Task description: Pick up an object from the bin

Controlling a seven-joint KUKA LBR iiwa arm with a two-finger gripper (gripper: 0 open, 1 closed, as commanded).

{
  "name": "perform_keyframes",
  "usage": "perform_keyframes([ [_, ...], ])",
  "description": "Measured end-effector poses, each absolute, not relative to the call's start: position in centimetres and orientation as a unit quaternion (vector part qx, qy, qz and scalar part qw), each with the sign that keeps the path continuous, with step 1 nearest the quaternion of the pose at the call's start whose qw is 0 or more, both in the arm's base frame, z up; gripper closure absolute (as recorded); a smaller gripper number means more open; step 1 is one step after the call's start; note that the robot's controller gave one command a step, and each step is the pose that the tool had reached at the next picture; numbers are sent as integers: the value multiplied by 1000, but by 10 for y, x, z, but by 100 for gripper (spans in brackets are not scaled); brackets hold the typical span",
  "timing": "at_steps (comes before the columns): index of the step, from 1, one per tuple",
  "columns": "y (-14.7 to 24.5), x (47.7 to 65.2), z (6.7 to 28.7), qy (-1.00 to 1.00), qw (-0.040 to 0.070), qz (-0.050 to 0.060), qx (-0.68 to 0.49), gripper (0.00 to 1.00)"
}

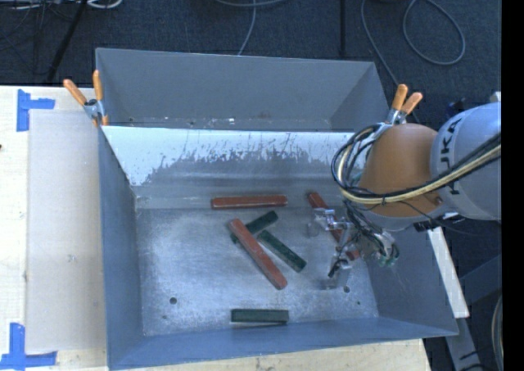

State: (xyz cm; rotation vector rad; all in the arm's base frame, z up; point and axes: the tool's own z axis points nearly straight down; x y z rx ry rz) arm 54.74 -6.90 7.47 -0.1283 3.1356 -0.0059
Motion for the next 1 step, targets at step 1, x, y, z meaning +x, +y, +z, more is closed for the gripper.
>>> perform_keyframes([
  [1,8,533,69,997,-2,2,-71,0],
])
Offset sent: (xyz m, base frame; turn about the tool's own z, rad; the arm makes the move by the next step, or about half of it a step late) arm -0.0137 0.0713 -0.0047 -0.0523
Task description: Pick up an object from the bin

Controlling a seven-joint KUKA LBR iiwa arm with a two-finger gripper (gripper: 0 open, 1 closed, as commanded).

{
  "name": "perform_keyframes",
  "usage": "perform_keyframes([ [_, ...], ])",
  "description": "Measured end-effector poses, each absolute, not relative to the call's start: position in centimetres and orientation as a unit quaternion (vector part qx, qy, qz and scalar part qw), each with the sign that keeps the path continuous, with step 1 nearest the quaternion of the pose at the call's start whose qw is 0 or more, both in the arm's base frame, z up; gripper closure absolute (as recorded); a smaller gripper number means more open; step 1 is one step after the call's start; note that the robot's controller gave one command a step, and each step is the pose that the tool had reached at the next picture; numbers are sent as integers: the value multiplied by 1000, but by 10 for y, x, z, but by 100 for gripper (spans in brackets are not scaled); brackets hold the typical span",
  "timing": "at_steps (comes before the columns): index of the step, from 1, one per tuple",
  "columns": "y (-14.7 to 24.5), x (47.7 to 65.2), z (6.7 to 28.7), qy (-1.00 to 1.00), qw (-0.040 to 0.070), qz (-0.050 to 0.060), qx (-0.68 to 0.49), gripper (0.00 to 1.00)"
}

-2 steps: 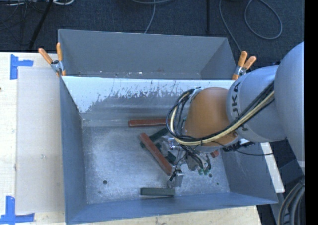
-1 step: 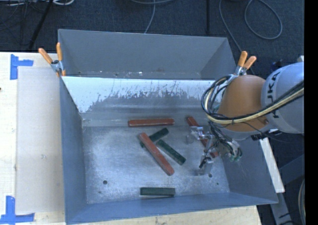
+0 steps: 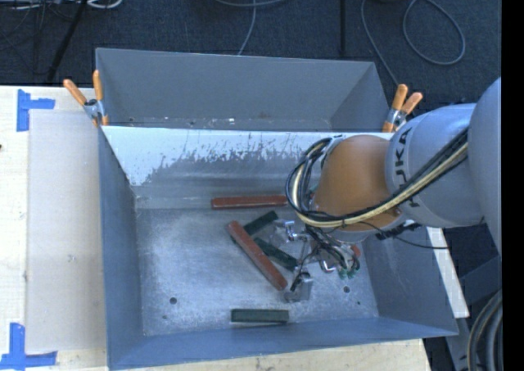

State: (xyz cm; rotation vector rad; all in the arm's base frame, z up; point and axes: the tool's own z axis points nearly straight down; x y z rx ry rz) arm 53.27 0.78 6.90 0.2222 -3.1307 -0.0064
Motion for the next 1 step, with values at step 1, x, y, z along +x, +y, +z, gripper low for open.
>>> perform_keyframes([
  [1,3,534,69,-998,1,0,68,100],
])
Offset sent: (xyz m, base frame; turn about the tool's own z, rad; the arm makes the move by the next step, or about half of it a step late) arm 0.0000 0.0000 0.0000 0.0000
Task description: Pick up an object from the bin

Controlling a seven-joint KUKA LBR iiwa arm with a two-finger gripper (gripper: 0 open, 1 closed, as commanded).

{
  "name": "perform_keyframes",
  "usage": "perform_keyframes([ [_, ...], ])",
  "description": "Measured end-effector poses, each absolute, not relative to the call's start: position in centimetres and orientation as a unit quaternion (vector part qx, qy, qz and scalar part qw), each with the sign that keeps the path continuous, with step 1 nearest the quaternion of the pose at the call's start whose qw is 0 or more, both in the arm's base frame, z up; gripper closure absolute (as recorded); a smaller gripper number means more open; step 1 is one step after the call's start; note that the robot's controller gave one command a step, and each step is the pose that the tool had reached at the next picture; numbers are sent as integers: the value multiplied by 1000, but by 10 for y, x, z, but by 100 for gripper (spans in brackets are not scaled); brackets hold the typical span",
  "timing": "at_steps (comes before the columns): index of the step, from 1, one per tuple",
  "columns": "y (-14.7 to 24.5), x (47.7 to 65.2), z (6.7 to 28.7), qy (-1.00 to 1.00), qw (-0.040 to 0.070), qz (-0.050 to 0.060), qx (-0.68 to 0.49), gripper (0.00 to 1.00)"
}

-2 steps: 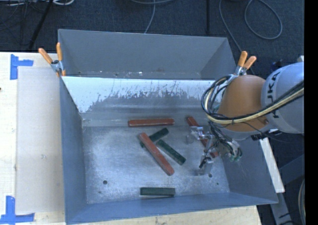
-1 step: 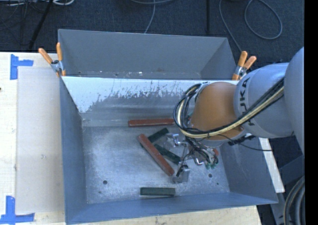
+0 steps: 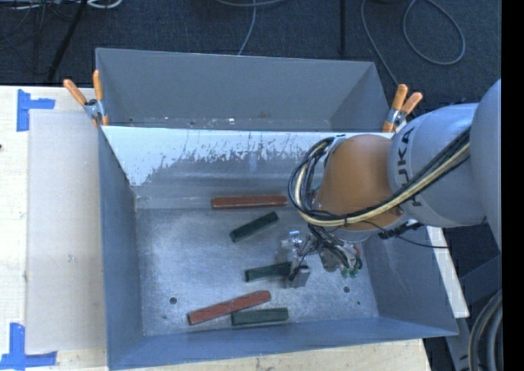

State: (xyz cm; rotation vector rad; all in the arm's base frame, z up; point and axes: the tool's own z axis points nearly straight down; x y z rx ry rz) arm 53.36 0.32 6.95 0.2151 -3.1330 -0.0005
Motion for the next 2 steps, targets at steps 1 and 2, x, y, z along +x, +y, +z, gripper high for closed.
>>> perform_keyframes([
  [1,-8,556,195,-996,-5,1,89,100],
  [2,-50,569,300,-963,-2,1,268,100],
])
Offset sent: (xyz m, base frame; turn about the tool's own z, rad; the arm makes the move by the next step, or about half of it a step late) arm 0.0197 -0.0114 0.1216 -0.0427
